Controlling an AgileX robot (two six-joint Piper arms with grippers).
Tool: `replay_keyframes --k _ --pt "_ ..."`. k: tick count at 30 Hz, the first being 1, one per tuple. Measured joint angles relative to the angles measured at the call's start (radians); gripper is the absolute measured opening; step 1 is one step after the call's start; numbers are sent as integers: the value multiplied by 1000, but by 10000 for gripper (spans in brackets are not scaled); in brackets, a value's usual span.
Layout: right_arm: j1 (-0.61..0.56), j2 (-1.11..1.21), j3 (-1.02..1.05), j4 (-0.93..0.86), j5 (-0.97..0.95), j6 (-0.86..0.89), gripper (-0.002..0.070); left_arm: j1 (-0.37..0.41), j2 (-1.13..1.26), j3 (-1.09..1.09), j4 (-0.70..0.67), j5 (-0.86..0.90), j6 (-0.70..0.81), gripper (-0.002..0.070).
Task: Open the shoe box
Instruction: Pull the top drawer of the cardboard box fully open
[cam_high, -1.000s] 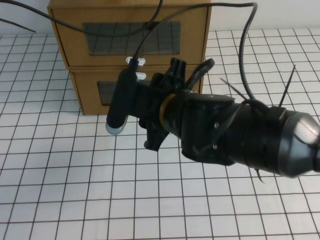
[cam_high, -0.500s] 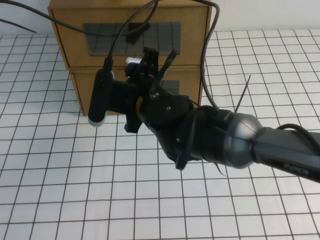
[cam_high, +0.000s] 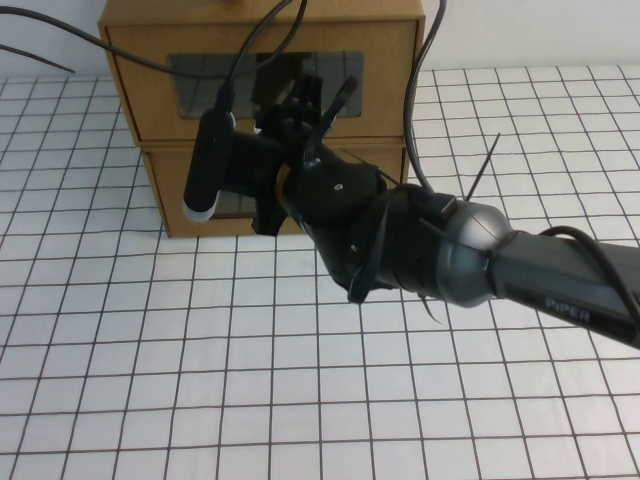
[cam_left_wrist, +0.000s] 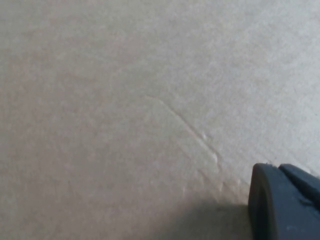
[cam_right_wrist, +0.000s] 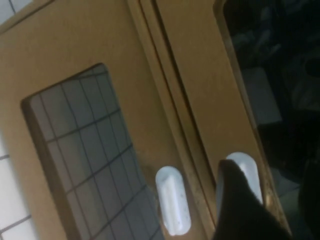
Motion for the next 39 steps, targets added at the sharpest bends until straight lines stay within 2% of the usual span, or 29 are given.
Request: replay_keyframes --k 21,39 --pt "-53 41 -9 -11 -62 -14 250 0 0 0 0 0 2 -4" --pt "-53 49 -20 -11 -87 -14 249 0 0 0 0 0 3 -4"
